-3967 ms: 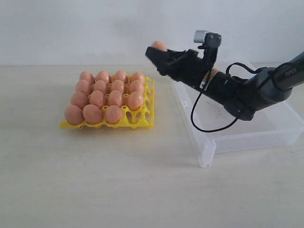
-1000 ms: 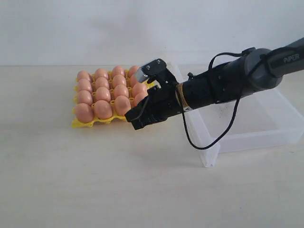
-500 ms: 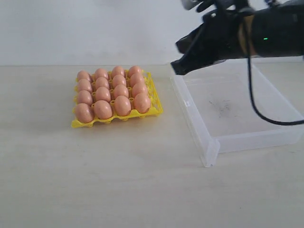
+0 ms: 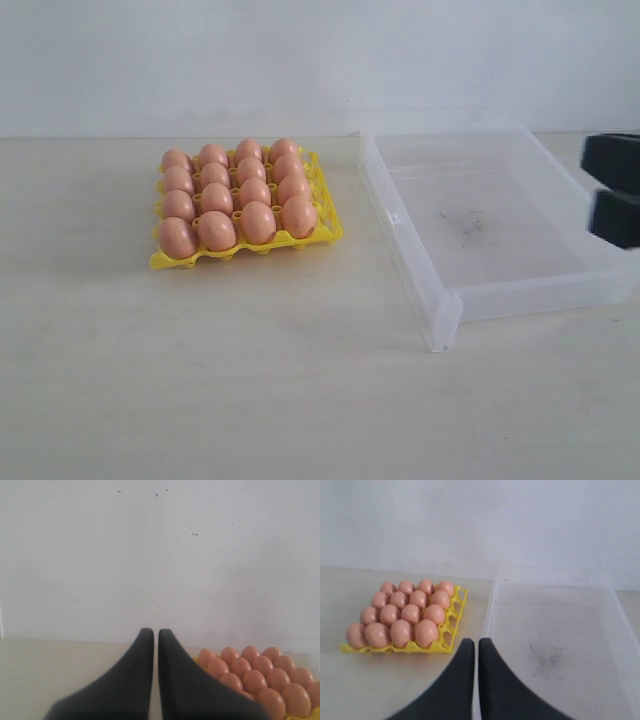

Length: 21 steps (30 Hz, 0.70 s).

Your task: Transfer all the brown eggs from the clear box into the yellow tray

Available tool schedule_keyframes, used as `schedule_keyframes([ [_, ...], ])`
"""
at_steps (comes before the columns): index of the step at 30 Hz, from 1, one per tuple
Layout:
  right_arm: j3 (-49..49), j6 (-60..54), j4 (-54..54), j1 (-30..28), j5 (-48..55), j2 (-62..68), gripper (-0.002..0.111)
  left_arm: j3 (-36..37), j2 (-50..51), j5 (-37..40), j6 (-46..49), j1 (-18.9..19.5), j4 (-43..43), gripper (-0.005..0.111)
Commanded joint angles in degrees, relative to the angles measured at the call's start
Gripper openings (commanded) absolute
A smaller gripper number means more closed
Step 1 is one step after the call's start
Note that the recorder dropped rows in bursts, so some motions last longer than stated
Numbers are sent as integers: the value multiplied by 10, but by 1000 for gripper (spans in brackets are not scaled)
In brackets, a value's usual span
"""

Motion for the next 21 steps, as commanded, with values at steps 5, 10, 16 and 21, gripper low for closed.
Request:
schedule_keyframes([
  [5,184,156,4,-2,29,-394,0,-2,-1,-3,2,-2,-3,4],
  [10,219,181,7,2,13,-362,0,-2,-1,-4,2,-2,-3,4],
  [16,223,181,7,2,-5,-348,0,-2,-1,-4,2,-2,-3,4],
  [21,223,181,7,2,-7,-348,0,-2,-1,-4,2,-2,-3,4],
])
